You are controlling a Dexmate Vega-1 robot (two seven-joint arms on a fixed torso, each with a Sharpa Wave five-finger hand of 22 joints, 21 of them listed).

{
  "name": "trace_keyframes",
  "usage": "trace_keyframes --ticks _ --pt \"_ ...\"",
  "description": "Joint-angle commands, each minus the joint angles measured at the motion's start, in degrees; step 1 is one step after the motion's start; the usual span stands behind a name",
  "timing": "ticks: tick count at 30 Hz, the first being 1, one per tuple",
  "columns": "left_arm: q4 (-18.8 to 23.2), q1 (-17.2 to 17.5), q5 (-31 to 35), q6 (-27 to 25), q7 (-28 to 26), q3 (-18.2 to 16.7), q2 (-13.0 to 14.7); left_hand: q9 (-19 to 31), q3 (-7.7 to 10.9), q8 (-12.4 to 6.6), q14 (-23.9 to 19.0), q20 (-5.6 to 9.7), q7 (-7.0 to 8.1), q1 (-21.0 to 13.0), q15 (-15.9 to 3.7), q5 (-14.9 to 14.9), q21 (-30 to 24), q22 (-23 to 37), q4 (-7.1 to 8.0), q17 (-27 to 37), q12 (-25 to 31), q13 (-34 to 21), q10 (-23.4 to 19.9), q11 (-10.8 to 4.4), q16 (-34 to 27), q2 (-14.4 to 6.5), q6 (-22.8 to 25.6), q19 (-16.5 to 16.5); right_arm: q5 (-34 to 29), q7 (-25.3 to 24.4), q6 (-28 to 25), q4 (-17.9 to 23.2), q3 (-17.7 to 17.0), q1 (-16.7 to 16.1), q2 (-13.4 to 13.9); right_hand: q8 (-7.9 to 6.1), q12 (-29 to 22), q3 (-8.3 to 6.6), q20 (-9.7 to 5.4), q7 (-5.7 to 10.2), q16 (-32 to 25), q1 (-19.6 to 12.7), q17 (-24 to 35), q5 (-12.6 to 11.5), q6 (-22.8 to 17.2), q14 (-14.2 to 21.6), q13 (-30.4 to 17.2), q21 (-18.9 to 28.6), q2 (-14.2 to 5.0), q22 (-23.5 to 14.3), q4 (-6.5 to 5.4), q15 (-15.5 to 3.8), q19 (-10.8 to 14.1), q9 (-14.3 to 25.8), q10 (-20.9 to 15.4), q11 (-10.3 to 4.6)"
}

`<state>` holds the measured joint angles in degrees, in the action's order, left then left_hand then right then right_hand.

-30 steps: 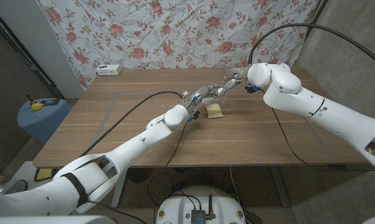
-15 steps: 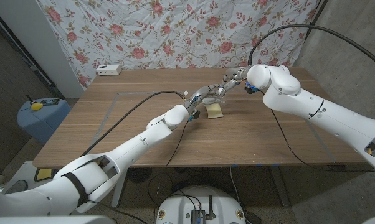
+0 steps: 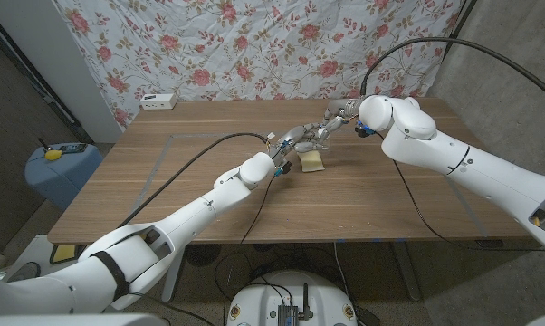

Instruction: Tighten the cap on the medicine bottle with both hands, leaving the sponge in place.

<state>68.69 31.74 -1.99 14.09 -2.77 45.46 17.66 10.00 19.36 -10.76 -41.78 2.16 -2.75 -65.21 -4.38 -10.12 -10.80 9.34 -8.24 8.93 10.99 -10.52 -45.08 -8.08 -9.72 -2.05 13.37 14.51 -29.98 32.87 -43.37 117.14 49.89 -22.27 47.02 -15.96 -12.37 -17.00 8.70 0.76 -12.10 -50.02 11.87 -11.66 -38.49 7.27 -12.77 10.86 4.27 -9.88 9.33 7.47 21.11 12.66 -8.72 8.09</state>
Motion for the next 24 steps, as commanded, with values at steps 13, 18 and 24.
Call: trace_keyframes --ticks 13,18,24 --pt "-0.1 -0.2 0.3 -0.4 0.0 0.2 -0.1 0.1 0.83 0.04 0.1 4.12 0.03 -0.2 -4.60 -0.4 0.2 0.2 -0.18 0.1 0.4 -0.3 -1.1 -0.74 0.0 -0.4 0.5 -0.1 0.8 -0.8 -0.2 -0.8 0.3 0.4 -0.2 -1.15 -0.6 -1.18 -0.82 0.76 -0.6 -0.5 0.2 -0.3 -3.3 1.6 0.1 0.4 -1.02 0.0 -0.47 -0.78 0.4 0.0 -2.0 -0.13" --pt "-0.5 -0.4 0.2 -0.3 0.2 0.3 -0.2 0.1 0.95 0.04 0.1 4.19 0.01 -0.2 -4.62 -0.4 0.2 0.2 -0.20 0.1 0.4 -0.3 -1.3 -0.84 0.0 -0.4 0.5 -0.1 0.9 -1.0 -0.3 -1.2 0.4 0.5 -0.3 -1.55 -0.7 -1.46 -0.97 1.14 -0.7 -0.5 0.3 -0.3 -4.6 2.0 0.2 0.5 -1.46 -0.1 -0.67 -0.96 0.7 0.0 -2.8 -0.35" --pt "-0.8 -0.6 0.1 -0.2 0.2 0.3 -0.4 0.1 1.05 0.03 0.1 4.17 0.01 -0.2 -4.62 -0.4 0.2 0.2 -0.23 0.1 0.4 -0.3 -1.2 -0.90 0.0 -0.4 0.6 -0.1 1.1 -1.4 -0.3 -1.7 0.5 0.6 -0.5 -1.92 -0.9 -1.68 -1.24 1.58 -0.8 -0.5 0.3 -0.2 -5.9 2.6 0.3 0.6 -1.58 -0.1 -0.70 -1.20 1.1 -0.1 -3.7 -0.70"
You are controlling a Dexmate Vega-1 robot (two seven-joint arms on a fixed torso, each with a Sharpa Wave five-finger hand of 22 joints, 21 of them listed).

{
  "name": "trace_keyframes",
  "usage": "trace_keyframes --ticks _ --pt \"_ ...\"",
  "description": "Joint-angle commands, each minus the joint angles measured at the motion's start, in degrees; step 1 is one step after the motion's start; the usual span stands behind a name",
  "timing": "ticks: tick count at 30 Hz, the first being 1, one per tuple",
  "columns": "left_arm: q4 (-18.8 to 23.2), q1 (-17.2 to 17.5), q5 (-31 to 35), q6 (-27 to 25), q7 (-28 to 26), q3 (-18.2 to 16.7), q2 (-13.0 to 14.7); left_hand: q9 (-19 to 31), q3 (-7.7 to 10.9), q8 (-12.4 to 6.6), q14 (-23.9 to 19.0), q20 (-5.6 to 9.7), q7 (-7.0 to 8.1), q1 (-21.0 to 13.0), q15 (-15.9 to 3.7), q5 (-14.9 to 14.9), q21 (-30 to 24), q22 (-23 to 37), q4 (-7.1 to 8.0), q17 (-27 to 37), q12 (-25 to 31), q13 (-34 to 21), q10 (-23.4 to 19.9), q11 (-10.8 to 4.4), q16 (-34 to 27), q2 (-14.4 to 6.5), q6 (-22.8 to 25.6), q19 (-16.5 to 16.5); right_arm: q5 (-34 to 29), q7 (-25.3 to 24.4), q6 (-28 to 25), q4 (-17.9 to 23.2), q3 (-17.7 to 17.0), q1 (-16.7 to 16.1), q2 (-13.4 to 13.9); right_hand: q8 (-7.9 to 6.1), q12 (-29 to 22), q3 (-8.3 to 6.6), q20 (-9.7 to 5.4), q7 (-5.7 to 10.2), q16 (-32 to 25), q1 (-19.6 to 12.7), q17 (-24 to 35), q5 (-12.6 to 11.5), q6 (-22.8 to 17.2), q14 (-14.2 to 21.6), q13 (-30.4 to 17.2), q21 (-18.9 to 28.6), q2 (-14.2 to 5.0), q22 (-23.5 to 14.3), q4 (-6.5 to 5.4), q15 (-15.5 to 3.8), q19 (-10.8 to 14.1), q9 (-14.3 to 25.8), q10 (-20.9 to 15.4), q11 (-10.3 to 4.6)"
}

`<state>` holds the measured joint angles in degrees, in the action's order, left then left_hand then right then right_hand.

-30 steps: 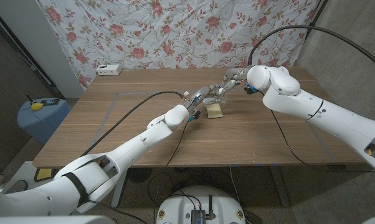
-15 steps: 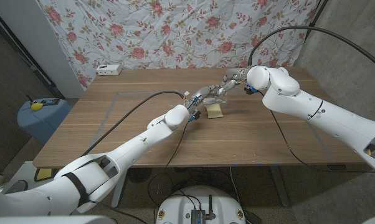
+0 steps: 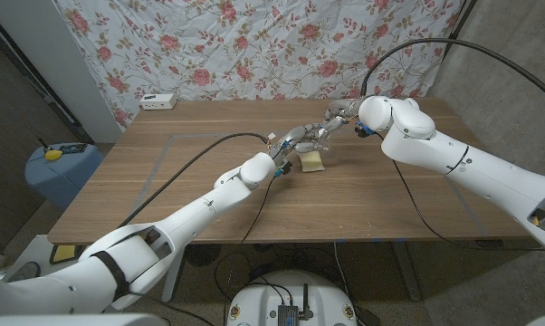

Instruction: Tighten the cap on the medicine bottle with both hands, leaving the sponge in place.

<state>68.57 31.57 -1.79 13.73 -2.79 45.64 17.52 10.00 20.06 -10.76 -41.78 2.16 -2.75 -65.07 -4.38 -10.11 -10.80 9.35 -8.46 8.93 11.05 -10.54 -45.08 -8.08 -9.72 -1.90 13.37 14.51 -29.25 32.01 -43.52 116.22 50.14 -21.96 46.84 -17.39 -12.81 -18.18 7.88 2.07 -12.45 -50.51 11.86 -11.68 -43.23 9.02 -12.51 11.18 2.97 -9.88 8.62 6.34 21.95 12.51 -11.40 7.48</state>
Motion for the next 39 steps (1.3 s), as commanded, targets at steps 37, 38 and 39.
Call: trace_keyframes --ticks 37,38,39 --pt "0.4 0.0 -0.3 0.1 0.6 -0.1 0.4 0.1 0.95 0.03 0.1 4.18 0.17 -0.1 -4.46 -0.4 0.2 0.2 -0.15 0.1 0.3 -0.3 -1.2 -0.78 0.0 -0.5 0.7 -0.1 -3.2 -5.2 -4.5 0.0 1.8 -1.3 -1.4 -3.51 -1.4 -0.87 -2.33 1.83 -1.7 2.1 0.0 0.0 -12.4 6.9 0.5 1.1 -0.05 -0.2 -0.63 -4.55 4.1 -0.5 -7.9 -4.06" --pt "0.4 0.0 -0.3 0.1 0.6 -0.1 0.4 0.1 0.98 0.03 0.1 4.21 0.19 -0.1 -4.48 -0.4 0.2 0.2 -0.17 0.1 0.3 -0.3 -1.3 -0.80 0.0 -0.4 0.7 -0.1 -3.3 -5.5 -4.4 0.1 1.8 -1.4 -1.3 -3.60 -1.5 -0.83 -2.53 1.96 -1.7 2.3 0.0 0.0 -12.9 7.2 0.5 1.2 0.06 -0.2 -0.63 -5.10 4.6 -0.5 -8.3 -4.15" --pt "0.6 0.1 -0.3 0.1 0.6 -0.1 0.5 0.1 0.99 0.04 0.1 4.18 0.17 -0.1 -4.48 -0.4 0.2 0.2 -0.16 0.1 0.3 -0.3 -1.2 -0.81 0.0 -0.5 0.6 -0.1 -3.5 -5.6 -4.7 0.2 1.8 -1.5 -1.3 -3.77 -1.5 -0.79 -2.59 1.96 -1.7 2.4 -0.1 0.0 -13.6 7.4 0.6 1.3 0.17 -0.2 -0.63 -5.19 4.9 -0.6 -8.7 -4.44"
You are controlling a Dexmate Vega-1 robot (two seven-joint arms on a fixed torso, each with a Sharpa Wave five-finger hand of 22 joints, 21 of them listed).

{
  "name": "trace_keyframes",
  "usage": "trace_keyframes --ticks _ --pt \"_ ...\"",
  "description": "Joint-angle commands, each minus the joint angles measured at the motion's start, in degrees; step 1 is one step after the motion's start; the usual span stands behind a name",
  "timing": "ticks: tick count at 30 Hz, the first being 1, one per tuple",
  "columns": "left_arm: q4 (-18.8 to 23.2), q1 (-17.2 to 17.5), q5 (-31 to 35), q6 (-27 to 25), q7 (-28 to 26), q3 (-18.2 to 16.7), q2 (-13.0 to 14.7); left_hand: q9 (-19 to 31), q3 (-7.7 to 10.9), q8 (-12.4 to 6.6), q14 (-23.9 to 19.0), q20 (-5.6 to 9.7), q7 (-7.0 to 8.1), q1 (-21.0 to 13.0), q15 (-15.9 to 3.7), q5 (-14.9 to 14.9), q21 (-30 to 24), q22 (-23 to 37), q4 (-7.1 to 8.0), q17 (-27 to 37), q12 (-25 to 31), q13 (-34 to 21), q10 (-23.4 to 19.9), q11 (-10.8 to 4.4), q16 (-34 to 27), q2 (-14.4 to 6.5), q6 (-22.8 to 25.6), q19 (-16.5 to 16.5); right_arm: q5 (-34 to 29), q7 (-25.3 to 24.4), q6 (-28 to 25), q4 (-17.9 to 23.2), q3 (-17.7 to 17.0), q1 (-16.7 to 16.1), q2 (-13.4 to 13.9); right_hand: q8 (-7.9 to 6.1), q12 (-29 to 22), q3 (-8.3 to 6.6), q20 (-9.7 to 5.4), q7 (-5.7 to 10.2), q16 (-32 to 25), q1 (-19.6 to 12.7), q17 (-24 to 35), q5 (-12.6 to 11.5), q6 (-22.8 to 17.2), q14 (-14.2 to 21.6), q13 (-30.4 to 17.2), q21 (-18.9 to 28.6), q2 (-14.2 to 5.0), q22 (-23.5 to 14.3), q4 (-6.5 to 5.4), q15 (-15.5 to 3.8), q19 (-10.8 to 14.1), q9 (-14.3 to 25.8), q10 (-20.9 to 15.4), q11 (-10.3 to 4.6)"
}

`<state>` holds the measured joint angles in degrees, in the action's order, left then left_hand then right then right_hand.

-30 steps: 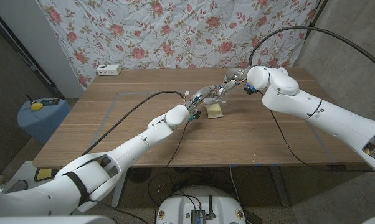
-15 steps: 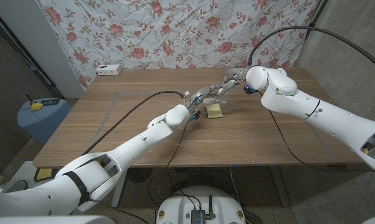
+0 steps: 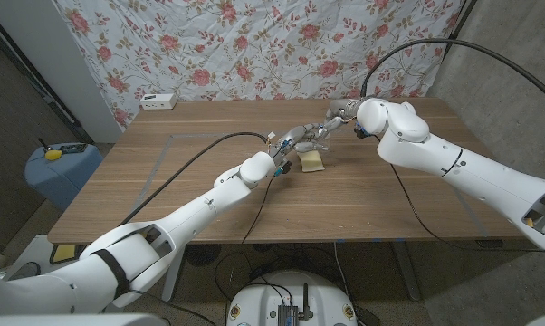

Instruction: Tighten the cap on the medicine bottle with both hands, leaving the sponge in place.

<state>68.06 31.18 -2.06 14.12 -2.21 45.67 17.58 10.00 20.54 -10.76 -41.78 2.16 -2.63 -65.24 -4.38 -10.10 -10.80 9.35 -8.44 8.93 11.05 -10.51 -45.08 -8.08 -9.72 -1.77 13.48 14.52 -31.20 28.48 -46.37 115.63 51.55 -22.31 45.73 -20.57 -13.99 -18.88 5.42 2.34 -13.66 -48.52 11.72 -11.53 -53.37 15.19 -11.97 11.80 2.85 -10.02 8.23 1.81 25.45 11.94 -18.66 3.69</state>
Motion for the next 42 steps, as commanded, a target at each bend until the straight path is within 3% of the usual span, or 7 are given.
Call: trace_keyframes --ticks 1,11,25,36,42 --pt "1.2 0.5 0.0 -0.4 0.0 -0.2 0.5 0.1 0.54 0.04 0.0 4.16 0.03 0.1 -4.48 -0.5 0.2 0.2 -0.15 0.1 0.3 -0.3 -1.2 -0.81 0.0 -0.7 0.5 -0.1 -1.8 -2.1 -2.1 0.9 0.6 -1.1 -0.2 -0.68 -0.3 -0.09 -0.23 1.77 -0.6 0.5 0.1 -0.2 -3.8 1.5 0.1 0.7 0.32 -0.1 -0.23 -1.06 1.6 0.0 -1.6 -0.65" --pt "2.3 1.3 0.2 -0.9 -0.5 -0.3 0.8 0.1 0.65 0.04 0.1 4.16 0.17 0.2 -4.46 -0.5 0.2 0.2 -0.22 0.1 0.2 -0.3 -1.2 -0.90 0.0 -0.5 0.6 -0.1 -3.3 -1.8 -3.2 1.6 1.3 -1.2 0.0 -1.22 -0.3 0.76 -1.53 2.21 -0.6 2.0 -0.1 -0.6 -6.8 2.9 0.2 0.7 1.73 -0.1 -0.45 -2.27 2.7 -0.3 -3.4 -1.44" --pt "2.4 1.4 0.4 -0.9 -1.1 -0.3 0.7 0.1 0.90 0.03 0.1 4.16 0.22 0.2 -4.48 -0.5 0.2 0.2 -0.24 0.1 0.3 -0.3 -1.2 -0.87 0.0 -0.6 0.6 -0.1 -6.1 -0.9 -3.3 1.0 2.6 -0.9 -0.4 -1.04 0.1 5.27 -2.01 2.15 -0.4 10.3 0.1 -2.2 -9.8 4.1 0.3 0.3 5.60 -0.1 -3.12 -2.86 3.4 -0.8 -5.2 -1.61" --pt "1.0 0.6 0.2 -0.5 -0.6 -0.2 0.1 0.1 1.05 0.02 0.1 4.15 0.23 0.3 -4.40 -0.5 0.2 0.2 -0.24 0.1 0.2 -0.3 -1.1 -0.95 0.0 -0.5 0.7 0.0 -10.6 -0.9 -4.3 -0.2 4.1 -0.9 -1.6 -1.55 0.0 7.72 -2.32 2.13 -0.6 14.2 0.2 -3.1 -12.4 5.5 0.3 0.3 6.48 -0.1 -4.37 -3.53 4.3 -0.7 -7.5 -1.71" --pt "0.5 0.4 0.1 -0.3 -0.5 -0.2 0.0 0.1 1.14 0.01 0.1 4.20 0.31 0.4 -4.36 -0.5 0.2 0.2 -0.26 0.1 0.2 -0.3 -1.1 -0.86 0.0 -0.5 0.7 0.0 -13.6 -0.8 -5.2 -1.0 4.7 -1.1 -2.5 -2.55 -0.2 9.17 -2.98 2.31 -0.9 15.8 0.1 -3.9 -15.7 7.6 0.4 0.4 6.55 -0.1 -4.74 -4.78 5.2 -0.6 -9.5 -2.17"
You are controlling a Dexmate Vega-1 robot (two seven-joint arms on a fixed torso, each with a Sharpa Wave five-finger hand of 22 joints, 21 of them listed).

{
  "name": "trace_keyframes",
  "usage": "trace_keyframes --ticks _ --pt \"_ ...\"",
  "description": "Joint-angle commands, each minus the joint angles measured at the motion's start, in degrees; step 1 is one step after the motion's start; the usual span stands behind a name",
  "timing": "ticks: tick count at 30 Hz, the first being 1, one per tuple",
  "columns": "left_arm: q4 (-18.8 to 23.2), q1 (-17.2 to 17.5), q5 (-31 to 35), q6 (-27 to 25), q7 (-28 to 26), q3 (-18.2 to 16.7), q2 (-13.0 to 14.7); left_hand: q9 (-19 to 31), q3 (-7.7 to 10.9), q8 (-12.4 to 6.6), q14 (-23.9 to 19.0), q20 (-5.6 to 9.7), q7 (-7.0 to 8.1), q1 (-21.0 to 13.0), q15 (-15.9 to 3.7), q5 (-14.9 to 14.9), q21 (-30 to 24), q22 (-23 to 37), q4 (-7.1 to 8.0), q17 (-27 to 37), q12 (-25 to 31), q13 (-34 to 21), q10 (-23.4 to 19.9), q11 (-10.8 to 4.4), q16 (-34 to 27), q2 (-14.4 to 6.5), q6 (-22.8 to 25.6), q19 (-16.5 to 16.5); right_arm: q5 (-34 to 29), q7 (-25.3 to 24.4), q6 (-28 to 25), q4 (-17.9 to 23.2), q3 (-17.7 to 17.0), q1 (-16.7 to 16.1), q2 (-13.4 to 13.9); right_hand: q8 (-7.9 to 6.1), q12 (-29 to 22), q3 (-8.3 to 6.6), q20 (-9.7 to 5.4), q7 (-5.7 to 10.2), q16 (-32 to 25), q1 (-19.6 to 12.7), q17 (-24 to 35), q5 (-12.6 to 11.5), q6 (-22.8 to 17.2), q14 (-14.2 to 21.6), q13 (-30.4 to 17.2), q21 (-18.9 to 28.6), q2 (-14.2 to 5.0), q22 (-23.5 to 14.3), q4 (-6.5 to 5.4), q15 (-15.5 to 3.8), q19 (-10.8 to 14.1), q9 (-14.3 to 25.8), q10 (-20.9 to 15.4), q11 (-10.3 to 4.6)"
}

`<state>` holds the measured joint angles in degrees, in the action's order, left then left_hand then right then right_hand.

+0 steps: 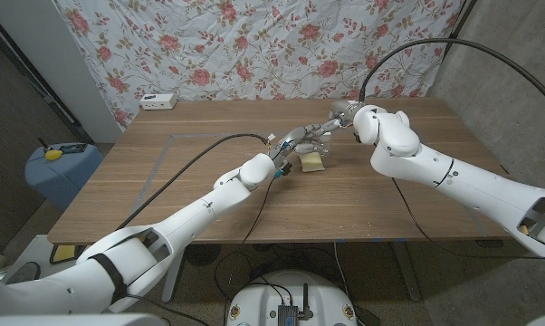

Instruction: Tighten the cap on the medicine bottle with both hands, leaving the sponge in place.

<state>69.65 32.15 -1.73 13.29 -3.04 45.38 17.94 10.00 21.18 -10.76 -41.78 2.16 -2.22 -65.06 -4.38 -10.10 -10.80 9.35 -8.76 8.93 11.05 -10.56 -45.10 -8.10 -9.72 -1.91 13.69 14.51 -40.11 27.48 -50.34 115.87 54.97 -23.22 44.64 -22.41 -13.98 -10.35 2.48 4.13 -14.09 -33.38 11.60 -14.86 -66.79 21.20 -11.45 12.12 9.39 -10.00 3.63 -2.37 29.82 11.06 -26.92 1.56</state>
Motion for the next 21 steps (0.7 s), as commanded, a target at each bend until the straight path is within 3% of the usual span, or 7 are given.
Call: trace_keyframes --ticks 1,5,6,9,11,21 --pt "-1.0 -0.6 -0.2 0.5 0.3 0.1 -0.3 0.1 0.52 0.01 0.1 4.19 -0.11 0.2 -4.35 -0.5 0.2 0.2 0.06 0.1 0.2 -0.3 -1.1 -0.81 0.0 -0.3 0.5 0.0 -5.0 0.0 -1.2 -1.3 1.2 -0.4 -1.5 -1.13 -0.3 1.02 -0.20 0.59 -0.5 1.1 0.2 -0.8 -3.6 1.9 -0.1 0.1 -0.05 -0.1 -0.27 -0.77 1.2 0.3 -1.9 -0.62" --pt "-1.0 -0.5 -0.3 0.6 0.3 0.0 -0.2 0.1 0.58 -0.01 0.2 4.20 -0.05 0.2 -4.31 -0.5 0.2 0.2 0.04 0.1 0.3 -0.3 -1.1 -0.78 0.0 -0.3 0.6 0.0 -6.0 0.0 -1.1 -1.6 1.0 -0.7 -1.9 -1.46 -0.3 1.56 -0.40 0.53 -0.6 1.8 0.2 -1.0 -4.7 2.5 -0.1 0.1 -0.04 -0.1 -0.51 -0.93 1.4 0.3 -2.6 -0.15" --pt "-1.0 -0.5 -0.3 0.7 0.4 0.0 -0.2 0.1 0.59 0.00 0.2 4.12 -0.11 0.3 -4.25 -0.5 0.2 0.2 0.07 0.1 0.2 -0.3 -1.1 -0.81 0.0 -0.3 0.6 0.0 -6.0 -0.1 -1.0 -1.6 0.8 -0.9 -2.0 -1.44 -0.3 1.81 -0.45 0.45 -0.5 2.2 0.2 -1.1 -4.8 2.5 -0.1 0.1 -0.02 -0.1 -0.63 -0.91 1.5 0.2 -2.8 -0.75" --pt "-0.9 -0.4 -0.4 0.7 0.2 -0.1 -0.2 0.1 0.63 0.01 0.2 4.13 -0.05 0.3 -4.25 -0.5 0.2 0.2 0.06 0.1 0.3 -0.3 -1.1 -0.72 0.0 -0.3 0.6 0.0 -5.8 0.3 -0.4 -1.5 0.2 -1.2 -2.1 -0.27 0.1 2.64 -0.41 0.12 -0.3 3.3 0.2 -1.3 -2.4 2.4 -0.1 -0.1 0.03 -0.2 -1.02 -0.91 1.4 0.2 -2.6 -0.16" --pt "-0.9 -0.4 -0.4 0.7 0.2 -0.1 -0.1 0.1 0.65 0.01 0.2 4.17 0.00 0.3 -4.26 -0.5 0.2 0.2 0.04 0.1 0.2 -0.3 -1.1 -0.75 0.0 -0.2 0.6 0.0 -5.7 0.5 0.0 -1.5 0.0 -1.3 -2.1 1.31 0.9 3.55 -0.09 -0.39 0.2 4.4 0.2 -1.7 0.7 1.9 -0.1 -0.4 -0.13 -0.2 -1.38 -0.19 1.0 0.2 -1.8 0.37" --pt "-1.0 -0.3 -0.4 1.0 0.4 -0.1 -0.1 0.1 0.82 0.04 0.2 4.08 -0.03 0.4 -4.16 -0.5 0.2 0.2 0.08 0.1 0.3 -0.3 -1.1 -0.76 0.0 -0.3 0.6 0.0 -5.0 0.8 1.3 -0.6 -1.8 -2.2 -1.9 4.48 2.3 5.61 0.46 -2.04 1.3 7.0 0.2 -2.4 7.0 0.4 -0.2 -0.9 -0.39 -0.2 -2.33 1.73 -0.2 0.3 0.6 1.42"
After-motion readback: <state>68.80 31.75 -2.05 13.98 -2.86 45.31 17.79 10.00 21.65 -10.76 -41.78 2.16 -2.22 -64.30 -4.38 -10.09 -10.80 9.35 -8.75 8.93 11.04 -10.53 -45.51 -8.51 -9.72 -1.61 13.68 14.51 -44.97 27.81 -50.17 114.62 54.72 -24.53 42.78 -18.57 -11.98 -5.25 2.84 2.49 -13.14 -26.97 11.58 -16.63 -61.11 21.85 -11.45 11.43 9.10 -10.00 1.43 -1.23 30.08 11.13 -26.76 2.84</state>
